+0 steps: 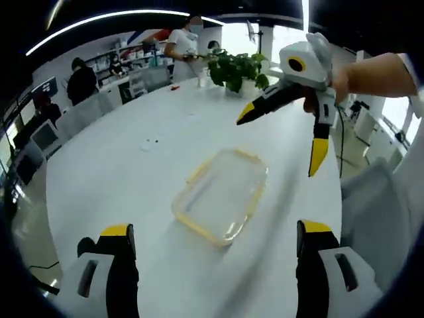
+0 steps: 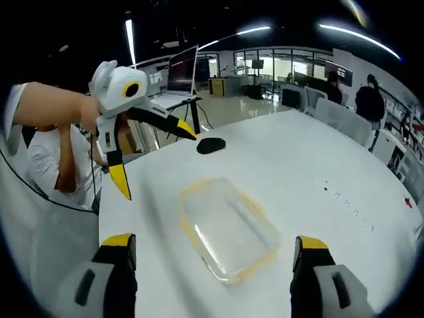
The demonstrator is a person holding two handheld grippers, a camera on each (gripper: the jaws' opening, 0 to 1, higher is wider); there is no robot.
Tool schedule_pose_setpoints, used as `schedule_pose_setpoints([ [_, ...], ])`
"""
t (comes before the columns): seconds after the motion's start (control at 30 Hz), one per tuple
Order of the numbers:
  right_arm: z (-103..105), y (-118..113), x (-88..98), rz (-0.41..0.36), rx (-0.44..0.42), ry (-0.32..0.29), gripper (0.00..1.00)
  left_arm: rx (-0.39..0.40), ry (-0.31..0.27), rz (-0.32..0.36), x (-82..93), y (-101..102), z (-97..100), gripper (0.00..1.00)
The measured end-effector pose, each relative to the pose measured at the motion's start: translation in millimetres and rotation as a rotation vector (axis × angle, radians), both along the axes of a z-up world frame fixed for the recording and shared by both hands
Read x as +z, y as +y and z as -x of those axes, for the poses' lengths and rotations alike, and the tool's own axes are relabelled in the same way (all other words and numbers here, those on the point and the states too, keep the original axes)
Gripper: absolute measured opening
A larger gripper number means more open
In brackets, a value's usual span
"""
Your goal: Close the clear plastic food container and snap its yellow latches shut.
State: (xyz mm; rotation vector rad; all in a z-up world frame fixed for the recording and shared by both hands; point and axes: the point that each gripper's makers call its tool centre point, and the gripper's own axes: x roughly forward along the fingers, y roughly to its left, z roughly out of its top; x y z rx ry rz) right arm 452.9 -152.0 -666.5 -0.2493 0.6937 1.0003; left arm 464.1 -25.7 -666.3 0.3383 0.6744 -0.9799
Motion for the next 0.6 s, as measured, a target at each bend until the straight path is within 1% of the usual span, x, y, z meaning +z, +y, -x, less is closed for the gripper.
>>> schedule_pose_setpoints([
  [0.07,2.4,-1.2,2.1,-0.019,-0.011,0.003,0.99,0.015,-0.009,0.025,4.0,1.1,2.0,0.98],
  [0.1,6.0,-1.7,4.3,-0.031,-0.02,0.005,0.99,0.027,0.0,0.056,6.7,0.0,5.5,0.98],
  [0.2,10.8,-4.8,7.4,-0.042,-0.031,-0.004,0.99,0.036,-0.008,0.07,10.8,2.1,13.4,0.99],
  [0.27,15.3,-6.0,11.1,-0.061,-0.042,-0.008,0.99,0.049,-0.001,0.1,14.1,1.8,20.6,0.99],
  [0.3,17.1,-6.6,13.0,-0.067,-0.043,-0.012,0.99,0.051,-0.005,0.099,14.9,3.1,23.2,0.99],
  [0.4,23.2,-10.0,19.8,-0.091,-0.061,-0.019,0.98,0.073,-0.013,0.136,20.7,4.8,28.1,0.99],
  [0.57,29.1,-17.1,30.7,-0.131,-0.102,-0.035,0.97,0.099,-0.026,0.164,27.4,13.8,41.0,0.99],
  [0.6,33.0,-20.9,34.9,-0.134,-0.105,-0.052,0.96,0.106,-0.022,0.175,29.9,17.2,45.6,0.99],
])
